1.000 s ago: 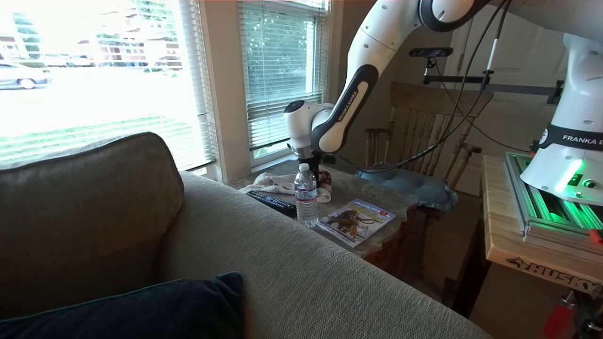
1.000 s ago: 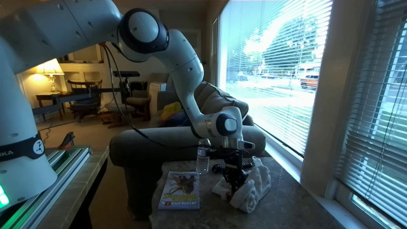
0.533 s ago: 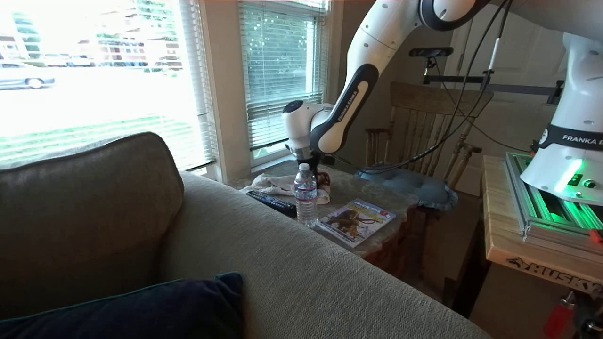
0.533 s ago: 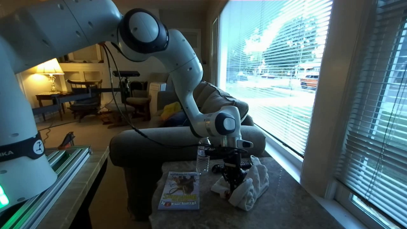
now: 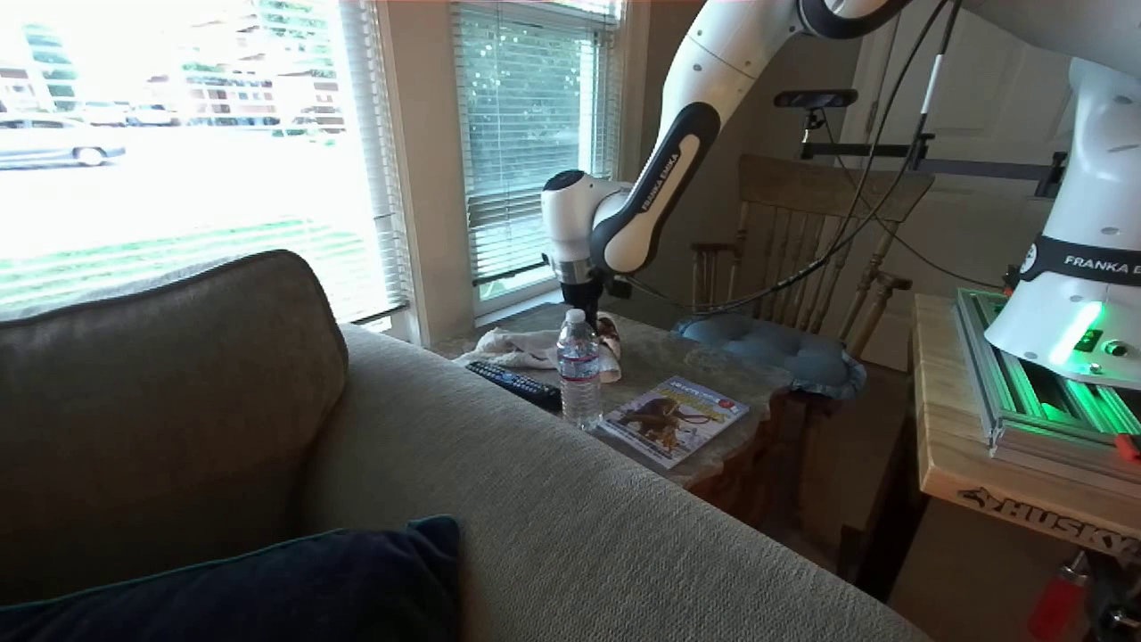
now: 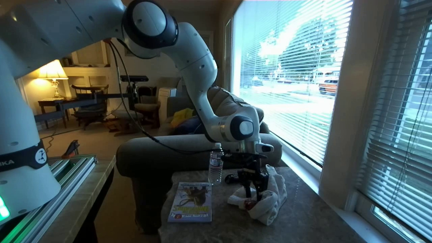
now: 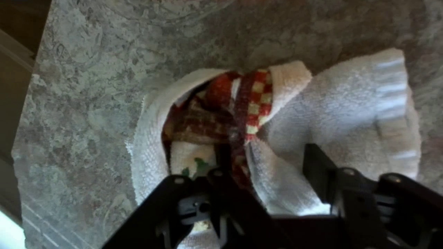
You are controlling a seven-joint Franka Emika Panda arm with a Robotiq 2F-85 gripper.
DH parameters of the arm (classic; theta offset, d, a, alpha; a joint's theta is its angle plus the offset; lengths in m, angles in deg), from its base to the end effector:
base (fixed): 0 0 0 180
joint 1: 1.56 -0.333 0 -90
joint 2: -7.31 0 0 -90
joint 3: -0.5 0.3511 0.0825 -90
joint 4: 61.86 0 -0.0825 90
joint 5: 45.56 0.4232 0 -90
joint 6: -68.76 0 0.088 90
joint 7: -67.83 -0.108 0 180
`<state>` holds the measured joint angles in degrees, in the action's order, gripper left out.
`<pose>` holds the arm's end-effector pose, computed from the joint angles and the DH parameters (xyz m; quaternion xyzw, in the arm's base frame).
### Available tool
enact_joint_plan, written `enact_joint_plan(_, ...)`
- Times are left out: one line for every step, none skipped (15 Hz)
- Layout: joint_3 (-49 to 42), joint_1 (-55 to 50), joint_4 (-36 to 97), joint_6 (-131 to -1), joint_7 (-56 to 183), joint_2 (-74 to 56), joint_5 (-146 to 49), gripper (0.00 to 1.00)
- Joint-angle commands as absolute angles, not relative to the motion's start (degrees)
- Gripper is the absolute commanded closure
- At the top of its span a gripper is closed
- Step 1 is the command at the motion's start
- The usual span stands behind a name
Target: Move the black remote to the left and wipe the table with the white cloth
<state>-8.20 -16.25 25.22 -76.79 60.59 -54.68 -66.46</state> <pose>0.7145 0.0916 -0.0032 0.9694 0.1785 -0.0121 0.1678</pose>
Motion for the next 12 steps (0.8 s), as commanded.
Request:
enact_joint_plan(-7.7, -14.3, 31.1, -81.0, 60.9, -48.7, -65.3, 0.11)
enact_joint_plan(-7.9, -14.0, 32.0, -81.7, 60.7, -47.5, -65.2, 0.03)
enact_joint_plan(-7.8, -13.4, 32.7, -82.5, 60.7, -46.4, -64.9, 0.01)
enact_joint_plan(-7.4, -12.7, 33.5, -82.9, 60.9, -45.2, -64.5, 0.0)
enact_joint_plan(-7.2, -12.2, 34.5, -83.8, 60.9, -43.9, -64.1, 0.0)
enact_joint_plan(-6.8, -11.5, 35.6, -84.6, 61.2, -42.6, -63.5, 0.0)
enact_joint_plan(-6.3, -10.9, 36.5, -85.4, 61.4, -41.5, -62.8, 0.0)
enact_joint_plan(-5.6, -10.1, 37.7, -86.0, 61.7, -40.1, -61.8, 0.0)
enact_joint_plan(-4.3, -9.0, 38.4, -85.7, 61.6, -38.9, -60.0, 0.0)
enact_joint_plan(-2.8, -7.7, 39.3, -85.3, 62.3, -37.8, -58.1, 0.0)
enact_joint_plan(-1.2, -6.4, 40.1, -84.7, 63.0, -36.8, -56.1, 0.0)
enact_joint_plan(0.0, -5.4, 40.8, -84.3, 63.4, -35.8, -54.3, 0.0)
